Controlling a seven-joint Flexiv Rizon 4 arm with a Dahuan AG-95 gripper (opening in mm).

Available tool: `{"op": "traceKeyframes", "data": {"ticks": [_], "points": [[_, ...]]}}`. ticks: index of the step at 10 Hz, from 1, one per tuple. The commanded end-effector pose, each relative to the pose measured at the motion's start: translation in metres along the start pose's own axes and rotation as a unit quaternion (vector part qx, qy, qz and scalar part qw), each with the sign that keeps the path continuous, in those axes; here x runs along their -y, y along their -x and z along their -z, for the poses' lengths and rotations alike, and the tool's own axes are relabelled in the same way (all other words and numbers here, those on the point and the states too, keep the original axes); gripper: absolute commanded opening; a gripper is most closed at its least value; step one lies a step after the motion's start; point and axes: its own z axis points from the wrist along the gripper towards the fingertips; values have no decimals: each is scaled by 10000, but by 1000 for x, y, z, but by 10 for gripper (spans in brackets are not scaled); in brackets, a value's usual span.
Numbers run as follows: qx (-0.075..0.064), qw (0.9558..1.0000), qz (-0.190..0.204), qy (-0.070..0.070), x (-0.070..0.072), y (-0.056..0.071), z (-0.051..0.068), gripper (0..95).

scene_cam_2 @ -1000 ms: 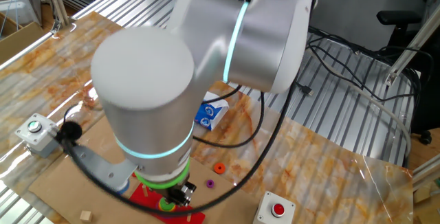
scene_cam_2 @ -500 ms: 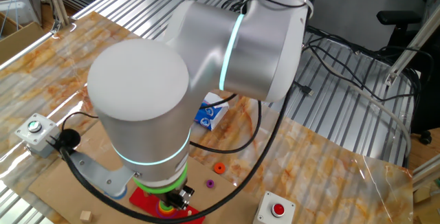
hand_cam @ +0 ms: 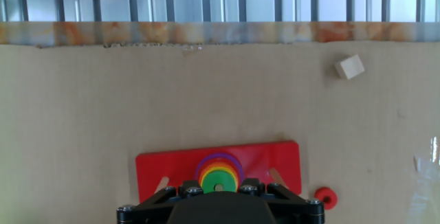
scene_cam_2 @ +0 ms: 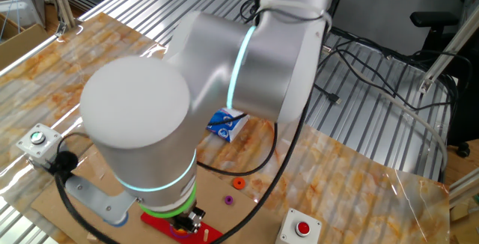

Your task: Take out one Hanoi block and throw it aside

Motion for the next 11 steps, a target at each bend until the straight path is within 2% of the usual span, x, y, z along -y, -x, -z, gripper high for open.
{"op": "traceKeyframes", "data": {"ticks": [1,4,8,9,10,11], "points": [[31,10000,-26,-2,0,-2,-1,380],[3,10000,-15,-21,-2,-1,-3,380],[-280,9996,12,-56,-2,-1,-3,380],[-271,9996,8,-56,-2,-1,-3,380],[-205,9998,5,-54,-2,-1,-3,380],[-55,10000,14,-50,-1,-1,-3,380]]}}
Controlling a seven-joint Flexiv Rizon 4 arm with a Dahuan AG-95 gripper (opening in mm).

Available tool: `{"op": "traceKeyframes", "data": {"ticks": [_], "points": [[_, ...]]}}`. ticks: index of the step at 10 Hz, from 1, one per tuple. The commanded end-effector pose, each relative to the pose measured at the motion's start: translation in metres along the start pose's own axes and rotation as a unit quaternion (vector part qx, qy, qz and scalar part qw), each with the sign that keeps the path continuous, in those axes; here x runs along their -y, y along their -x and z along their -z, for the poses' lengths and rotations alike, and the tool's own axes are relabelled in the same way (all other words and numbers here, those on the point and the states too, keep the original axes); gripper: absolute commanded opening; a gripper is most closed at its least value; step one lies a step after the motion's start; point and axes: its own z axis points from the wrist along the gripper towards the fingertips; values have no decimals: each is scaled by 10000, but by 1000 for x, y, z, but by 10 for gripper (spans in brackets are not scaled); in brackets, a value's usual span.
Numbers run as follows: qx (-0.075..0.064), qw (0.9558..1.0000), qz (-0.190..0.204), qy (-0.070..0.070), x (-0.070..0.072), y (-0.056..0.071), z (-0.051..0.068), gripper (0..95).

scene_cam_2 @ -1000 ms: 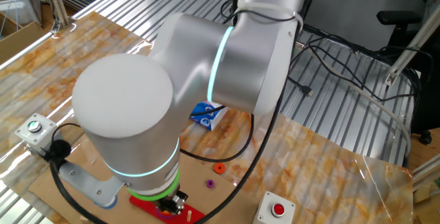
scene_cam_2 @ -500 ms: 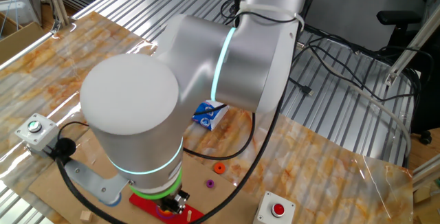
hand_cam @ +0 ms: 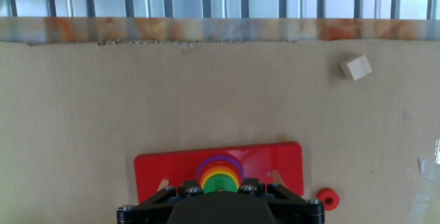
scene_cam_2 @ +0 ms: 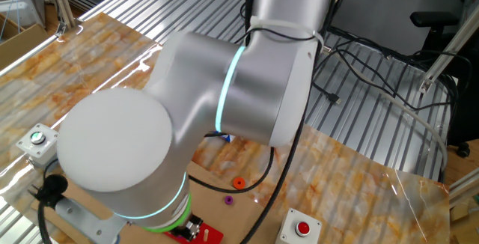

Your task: Take out one Hanoi block and throw it aside

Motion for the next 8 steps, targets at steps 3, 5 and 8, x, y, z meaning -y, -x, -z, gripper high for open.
{"op": "traceKeyframes", "data": {"ticks": [3,5,8], "points": [[531,9986,53,17,2,-6,0,380],[598,9982,65,13,2,-6,0,380],[590,9982,100,-2,2,-6,-1,380]]}}
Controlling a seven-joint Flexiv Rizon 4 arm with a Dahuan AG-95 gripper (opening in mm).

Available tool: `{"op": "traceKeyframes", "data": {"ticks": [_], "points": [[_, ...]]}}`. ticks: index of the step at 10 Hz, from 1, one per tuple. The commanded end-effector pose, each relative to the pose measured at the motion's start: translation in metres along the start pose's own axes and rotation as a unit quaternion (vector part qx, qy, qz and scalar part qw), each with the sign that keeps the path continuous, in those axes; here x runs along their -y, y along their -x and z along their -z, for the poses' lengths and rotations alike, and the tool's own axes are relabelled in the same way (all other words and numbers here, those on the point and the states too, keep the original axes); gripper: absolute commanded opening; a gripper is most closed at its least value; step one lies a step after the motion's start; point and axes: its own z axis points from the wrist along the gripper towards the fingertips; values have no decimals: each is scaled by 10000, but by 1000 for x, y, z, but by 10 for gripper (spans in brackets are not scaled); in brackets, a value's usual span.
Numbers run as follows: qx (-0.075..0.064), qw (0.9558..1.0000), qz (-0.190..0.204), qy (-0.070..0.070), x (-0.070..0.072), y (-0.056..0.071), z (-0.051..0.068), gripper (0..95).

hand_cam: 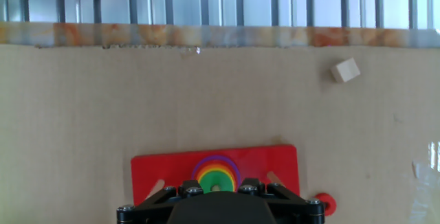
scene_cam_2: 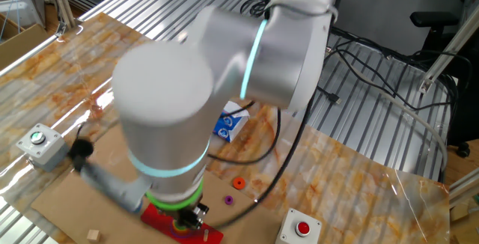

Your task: Take out one Hanoi block and throw it aside

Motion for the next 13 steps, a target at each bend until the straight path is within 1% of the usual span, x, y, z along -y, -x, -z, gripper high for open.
{"op": "traceKeyframes", "data": {"ticks": [1,13], "points": [[49,10000,3,-31,-1,-4,-3,380],[16,10000,-31,-84,-5,-4,-14,380]]}}
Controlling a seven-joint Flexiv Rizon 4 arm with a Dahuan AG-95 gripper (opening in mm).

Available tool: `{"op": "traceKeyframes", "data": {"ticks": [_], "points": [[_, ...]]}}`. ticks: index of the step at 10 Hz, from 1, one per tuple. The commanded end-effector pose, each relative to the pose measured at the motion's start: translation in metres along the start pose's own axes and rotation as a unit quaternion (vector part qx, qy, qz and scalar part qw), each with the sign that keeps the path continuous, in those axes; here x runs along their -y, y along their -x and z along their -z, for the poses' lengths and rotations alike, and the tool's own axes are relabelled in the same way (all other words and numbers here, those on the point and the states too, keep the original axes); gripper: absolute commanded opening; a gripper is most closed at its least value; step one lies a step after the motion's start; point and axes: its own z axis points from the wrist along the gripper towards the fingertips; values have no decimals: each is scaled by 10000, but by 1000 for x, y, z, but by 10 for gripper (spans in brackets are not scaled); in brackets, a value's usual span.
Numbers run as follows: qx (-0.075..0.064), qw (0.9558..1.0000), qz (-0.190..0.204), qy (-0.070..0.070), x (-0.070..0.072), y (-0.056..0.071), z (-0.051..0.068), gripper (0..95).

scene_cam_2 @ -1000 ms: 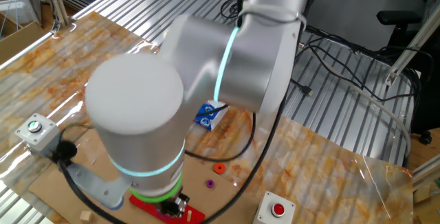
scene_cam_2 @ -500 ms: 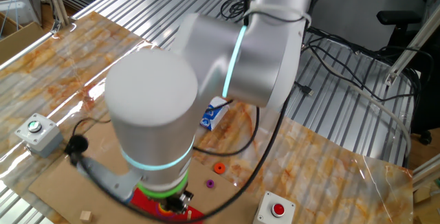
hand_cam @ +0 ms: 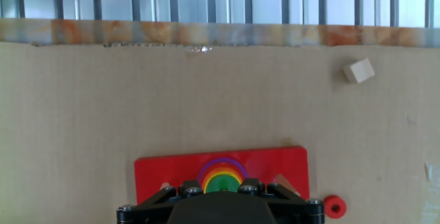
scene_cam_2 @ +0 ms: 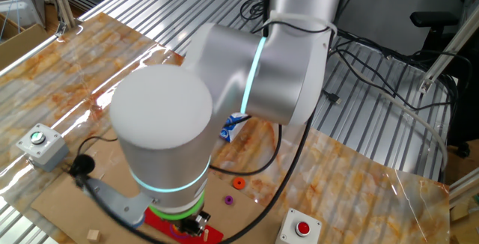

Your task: Take out one Hanoi block and throw it aside

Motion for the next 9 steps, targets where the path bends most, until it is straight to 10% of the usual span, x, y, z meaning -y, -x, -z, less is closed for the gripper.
{"op": "traceKeyframes", "data": {"ticks": [1,9], "points": [[-36,10000,-6,0,-1,3,-2,380],[-51,10000,-16,0,2,5,-9,380]]}}
